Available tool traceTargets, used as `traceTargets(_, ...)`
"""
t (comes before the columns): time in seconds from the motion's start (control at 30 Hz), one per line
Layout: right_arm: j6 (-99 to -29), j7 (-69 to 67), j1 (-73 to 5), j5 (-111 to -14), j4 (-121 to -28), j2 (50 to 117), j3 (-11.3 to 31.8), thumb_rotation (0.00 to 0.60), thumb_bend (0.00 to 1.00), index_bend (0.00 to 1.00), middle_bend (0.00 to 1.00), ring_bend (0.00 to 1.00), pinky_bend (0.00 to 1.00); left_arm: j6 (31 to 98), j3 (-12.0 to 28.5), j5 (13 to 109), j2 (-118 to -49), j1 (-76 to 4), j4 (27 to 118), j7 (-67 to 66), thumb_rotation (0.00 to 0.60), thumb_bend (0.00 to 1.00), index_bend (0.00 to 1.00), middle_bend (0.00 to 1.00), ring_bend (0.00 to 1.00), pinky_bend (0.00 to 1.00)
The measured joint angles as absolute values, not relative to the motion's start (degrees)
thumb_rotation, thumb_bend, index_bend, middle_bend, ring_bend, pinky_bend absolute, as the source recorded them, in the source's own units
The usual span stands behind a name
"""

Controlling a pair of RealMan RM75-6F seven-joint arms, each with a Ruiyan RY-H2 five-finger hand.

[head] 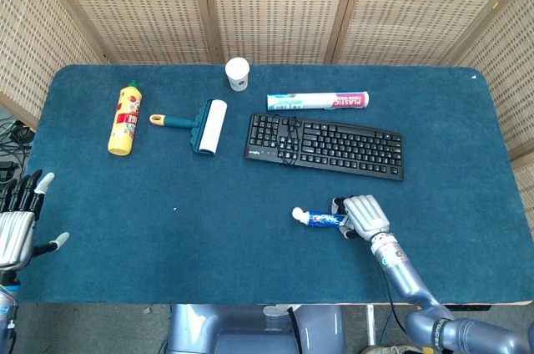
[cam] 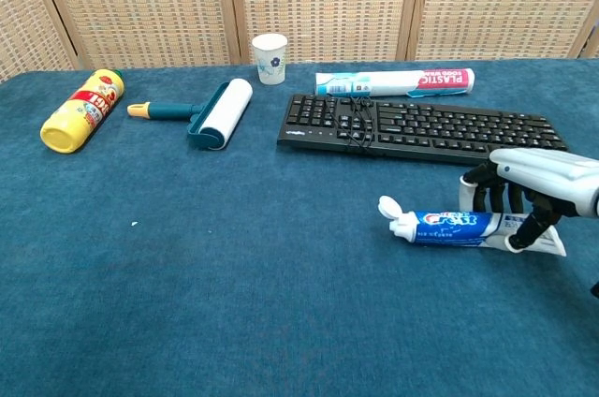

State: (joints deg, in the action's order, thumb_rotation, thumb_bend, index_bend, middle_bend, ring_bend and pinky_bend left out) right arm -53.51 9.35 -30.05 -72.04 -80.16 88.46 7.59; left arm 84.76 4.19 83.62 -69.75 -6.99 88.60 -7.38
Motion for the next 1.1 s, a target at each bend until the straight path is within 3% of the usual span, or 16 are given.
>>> traceTargets(0.37, -54.9, 8.65, -30.81, -72.74, -83.8, 86.69, 8.54, 0.6, 0.72, 0.67, 0.66, 0.55, 0.63, 84.06, 4.13, 83.83, -69.75, -7.46, 88.97, -6.68, 0.6, 0.0, 0.0, 0.0, 0.0, 0.0)
traceTargets(0.7, -55.26, 15.36, -34.33, -69.33, -89.26, 85.69, 12.63, 0.6, 0.74, 0.68, 0.68, 0.57, 0.65, 79.68, 6.35, 85.05, -67.49, -12.24, 93.52, -2.33, 0.594, 0.0, 0.0, 0.0, 0.0, 0.0)
traceTargets(0.8, -55.31, 19.03, -36.01, -66.4, -91.22, 85.72, 14.34, 0.6, 0.75, 0.69, 0.68, 0.57, 0.65, 78.08, 7.95, 85.1, -67.03, -14.43, 95.8, -0.87, 0.476, 0.0, 0.0, 0.0, 0.0, 0.0)
traceTargets(0.87, -55.38, 21.39, -37.13, -64.45, -92.23, 85.82, 15.27, 0.6, 0.75, 0.69, 0.68, 0.57, 0.65, 77.72, 9.03, 85.12, -67.15, -15.47, 96.75, 0.49, 0.351, 0.0, 0.0, 0.0, 0.0, 0.0)
traceTargets(0.93, -55.52, 24.36, -38.49, -62.07, -93.29, 86.03, 16.21, 0.6, 0.75, 0.69, 0.68, 0.57, 0.64, 77.74, 10.32, 85.21, -67.81, -16.55, 97.43, 2.75, 0.316, 0.0, 0.0, 0.0, 0.0, 0.0)
traceTargets(1.1, -56.28, 30.64, -42.06, -56.46, -95.44, 87.2, 18.07, 0.6, 0.75, 0.69, 0.68, 0.58, 0.65, 78.17, 13.92, 84.9, -71.54, -19.69, 98.37, 10.79, 0.315, 0.0, 0.0, 0.0, 0.0, 0.0)
